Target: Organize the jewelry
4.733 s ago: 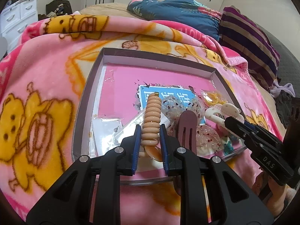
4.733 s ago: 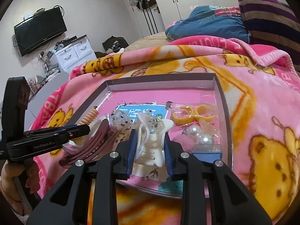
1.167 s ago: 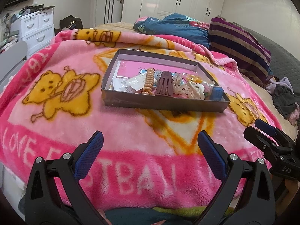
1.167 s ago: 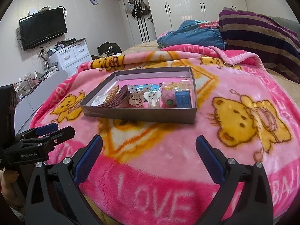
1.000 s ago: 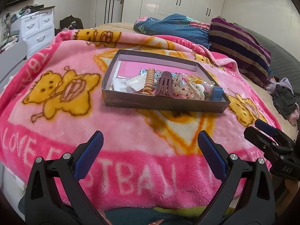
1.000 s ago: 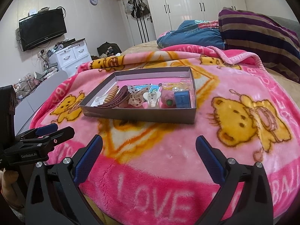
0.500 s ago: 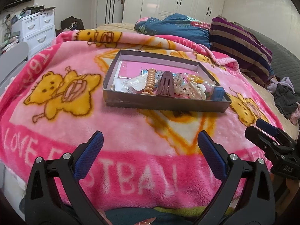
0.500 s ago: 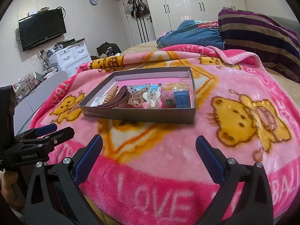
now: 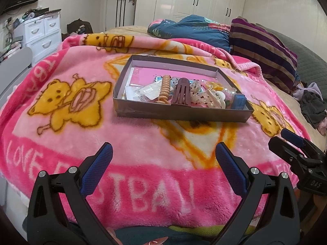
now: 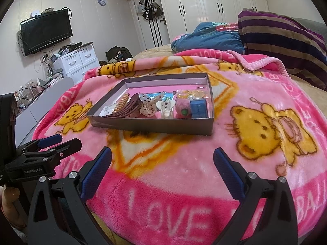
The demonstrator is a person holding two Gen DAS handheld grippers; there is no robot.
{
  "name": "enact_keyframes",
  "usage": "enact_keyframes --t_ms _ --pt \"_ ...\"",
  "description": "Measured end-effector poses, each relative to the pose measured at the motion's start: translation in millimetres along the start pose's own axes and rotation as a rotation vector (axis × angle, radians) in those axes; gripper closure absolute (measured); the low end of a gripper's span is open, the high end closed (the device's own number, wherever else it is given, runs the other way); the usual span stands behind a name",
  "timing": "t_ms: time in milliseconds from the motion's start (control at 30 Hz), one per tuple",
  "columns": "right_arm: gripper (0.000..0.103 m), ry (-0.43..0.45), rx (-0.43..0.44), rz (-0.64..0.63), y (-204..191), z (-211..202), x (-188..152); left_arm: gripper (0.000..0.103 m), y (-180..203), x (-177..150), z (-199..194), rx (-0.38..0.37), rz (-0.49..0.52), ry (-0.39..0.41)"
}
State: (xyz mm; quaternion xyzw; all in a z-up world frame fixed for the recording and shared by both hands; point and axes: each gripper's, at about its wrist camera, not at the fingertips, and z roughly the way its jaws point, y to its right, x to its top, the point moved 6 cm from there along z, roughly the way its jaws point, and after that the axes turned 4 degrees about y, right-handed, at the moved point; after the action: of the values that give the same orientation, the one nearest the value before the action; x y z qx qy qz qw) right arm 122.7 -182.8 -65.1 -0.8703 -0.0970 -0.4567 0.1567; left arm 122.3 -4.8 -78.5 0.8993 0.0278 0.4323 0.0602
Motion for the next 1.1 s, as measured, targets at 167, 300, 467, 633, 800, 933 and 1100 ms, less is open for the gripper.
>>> enact_keyframes --t_ms 167,300,467,633,800,933,1100 --pt "0.004 0.002 -0.002 -0.001 0.5 -0.5 0.9 0.009 -0.1 -0.2 2.4 0.003 -0.002 -0.004" --pt "0.004 0.003 -0.002 0.002 1.5 -1.2 1.7 0.009 0.0 -0.2 2.8 0.004 0.002 -0.004" --pt "0.004 0.0 0.0 -0.001 1.6 -0.9 1.5 0.009 1.2 -0.4 2.3 0.004 -0.002 -0.003" --pt "0.004 0.0 0.0 -0.003 1.3 -1.1 1.7 0.009 0.5 -0.3 2.5 0.007 0.0 -0.007" --pt "0.004 -0.001 0.0 -0.002 1.1 -1.0 1.7 0.009 1.2 -0.8 3.0 0.007 0.001 -0.008" --pt "0.004 -0.001 0.0 -0.002 1.1 -0.6 1.8 0.009 0.4 -0.7 2.7 0.009 0.003 -0.008" --pt "0.004 -0.002 0.0 -0.002 1.2 -0.5 1.6 0.009 1.6 -0.5 3.1 0.008 0.002 -0.008"
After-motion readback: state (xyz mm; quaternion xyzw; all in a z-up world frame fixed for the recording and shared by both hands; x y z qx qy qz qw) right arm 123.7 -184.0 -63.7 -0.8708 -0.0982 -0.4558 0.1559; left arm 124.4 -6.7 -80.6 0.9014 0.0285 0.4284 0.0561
